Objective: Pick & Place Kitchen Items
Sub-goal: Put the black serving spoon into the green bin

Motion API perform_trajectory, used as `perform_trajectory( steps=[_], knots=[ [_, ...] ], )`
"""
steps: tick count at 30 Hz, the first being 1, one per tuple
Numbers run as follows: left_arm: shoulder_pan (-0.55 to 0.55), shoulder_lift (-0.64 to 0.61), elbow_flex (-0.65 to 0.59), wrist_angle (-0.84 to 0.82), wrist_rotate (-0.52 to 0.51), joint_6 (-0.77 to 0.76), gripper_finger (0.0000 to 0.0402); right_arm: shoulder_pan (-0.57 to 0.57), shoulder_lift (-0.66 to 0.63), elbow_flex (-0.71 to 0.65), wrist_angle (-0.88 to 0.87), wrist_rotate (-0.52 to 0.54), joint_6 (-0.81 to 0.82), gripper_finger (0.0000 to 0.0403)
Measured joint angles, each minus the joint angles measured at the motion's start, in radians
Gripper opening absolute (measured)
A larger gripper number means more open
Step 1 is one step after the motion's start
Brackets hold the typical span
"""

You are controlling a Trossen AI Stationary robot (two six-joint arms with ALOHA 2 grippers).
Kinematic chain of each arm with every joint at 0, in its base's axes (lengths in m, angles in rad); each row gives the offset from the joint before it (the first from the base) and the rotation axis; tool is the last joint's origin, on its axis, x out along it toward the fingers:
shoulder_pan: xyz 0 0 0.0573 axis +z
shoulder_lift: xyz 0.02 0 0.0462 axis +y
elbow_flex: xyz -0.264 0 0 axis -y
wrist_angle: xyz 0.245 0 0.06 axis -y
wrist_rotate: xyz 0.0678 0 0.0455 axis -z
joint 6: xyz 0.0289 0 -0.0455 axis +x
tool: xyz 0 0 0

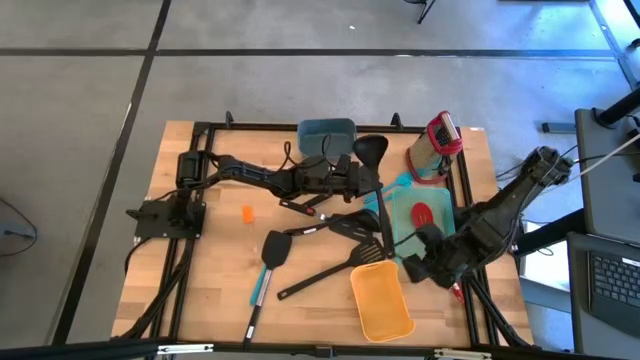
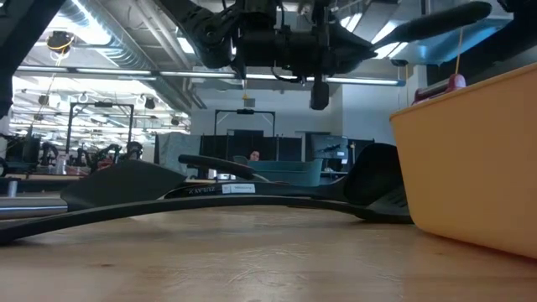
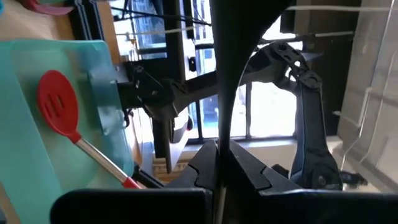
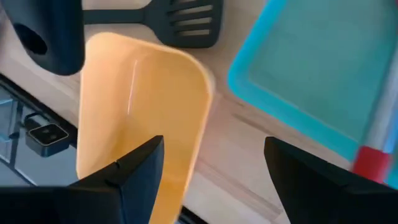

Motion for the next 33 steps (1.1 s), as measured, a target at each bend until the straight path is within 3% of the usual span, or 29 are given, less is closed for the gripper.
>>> perform_trajectory(
  steps=[4, 10, 16, 22, 27, 33],
  knots=[
    [0.000, 0.000, 0.000, 0.000, -0.007, -0.029, 0.0010, 0.000, -0.078, 0.001, 0.000, -0.005, -0.029, 0.0277],
    [0.006, 0.017, 0.003, 0.013, 0.063, -0.011, 0.0010, 0.003, -0.106, 0.001, 0.082, -0.154, -0.045, 0.0277],
    [-0.019, 0.123, 0.003, 0.169, 0.069, -0.104, 0.0010, 0.010, -0.100, 0.002, 0.222, -0.111, -0.105, 0.0277],
    [-0.044, 0.236, 0.007, 0.349, 0.034, -0.229, 0.0010, 0.009, -0.099, 0.002, 0.232, -0.049, -0.091, 0.0277],
    [-0.073, 0.263, 0.093, 0.330, 0.054, -0.250, 0.0010, 0.010, -0.099, 0.002, 0.274, -0.064, -0.048, 0.0277],
    [-0.089, 0.267, 0.202, 0.148, 0.116, -0.189, 0.0010, 0.010, -0.099, 0.002, 0.370, -0.030, -0.067, 0.0277]
  ],
)
